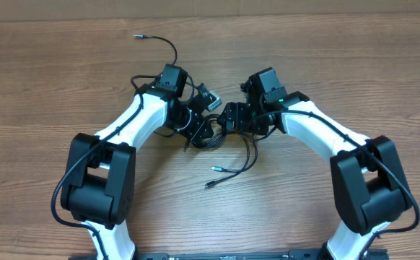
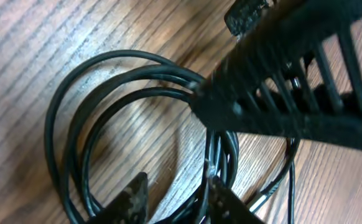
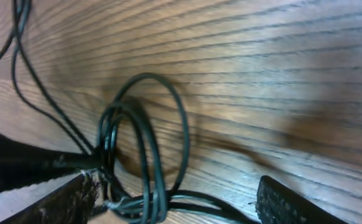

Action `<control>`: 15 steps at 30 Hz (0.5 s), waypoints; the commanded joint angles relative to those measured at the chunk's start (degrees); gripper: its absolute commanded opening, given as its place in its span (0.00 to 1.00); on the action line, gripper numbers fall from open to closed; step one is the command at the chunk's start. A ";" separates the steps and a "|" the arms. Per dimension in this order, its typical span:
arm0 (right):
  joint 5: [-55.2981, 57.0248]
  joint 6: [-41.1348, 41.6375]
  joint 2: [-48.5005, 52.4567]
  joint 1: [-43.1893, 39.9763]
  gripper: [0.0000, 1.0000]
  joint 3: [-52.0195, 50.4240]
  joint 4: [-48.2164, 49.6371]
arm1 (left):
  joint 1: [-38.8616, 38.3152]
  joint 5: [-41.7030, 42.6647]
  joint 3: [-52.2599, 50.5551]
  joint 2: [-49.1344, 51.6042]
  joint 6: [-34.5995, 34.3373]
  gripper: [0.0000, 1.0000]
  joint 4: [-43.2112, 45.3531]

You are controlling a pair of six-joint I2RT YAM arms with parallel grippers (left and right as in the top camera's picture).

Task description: Untangle cables

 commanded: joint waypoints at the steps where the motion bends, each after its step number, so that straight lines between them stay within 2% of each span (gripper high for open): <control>1: -3.76 0.90 0.61 -2.14 0.83 0.57 -0.15 | -0.44 -0.46 -0.81 0.63 -3.19 0.35 0.17; 7: -4.22 0.90 2.40 -2.43 0.87 0.00 -0.11 | -0.76 -0.68 -2.10 0.66 -1.92 0.46 -0.74; 10: -4.22 0.92 2.43 -2.43 0.88 0.00 -0.17 | -1.53 -3.56 -2.29 0.66 -1.49 0.41 -0.48; 13: -4.17 0.92 2.43 -2.43 0.88 0.00 0.09 | -2.25 -6.43 -3.45 0.66 -3.98 0.40 2.01; 15: -4.15 0.92 2.47 -2.43 0.88 0.00 0.22 | -2.29 -9.09 -3.50 0.66 -6.67 0.30 3.61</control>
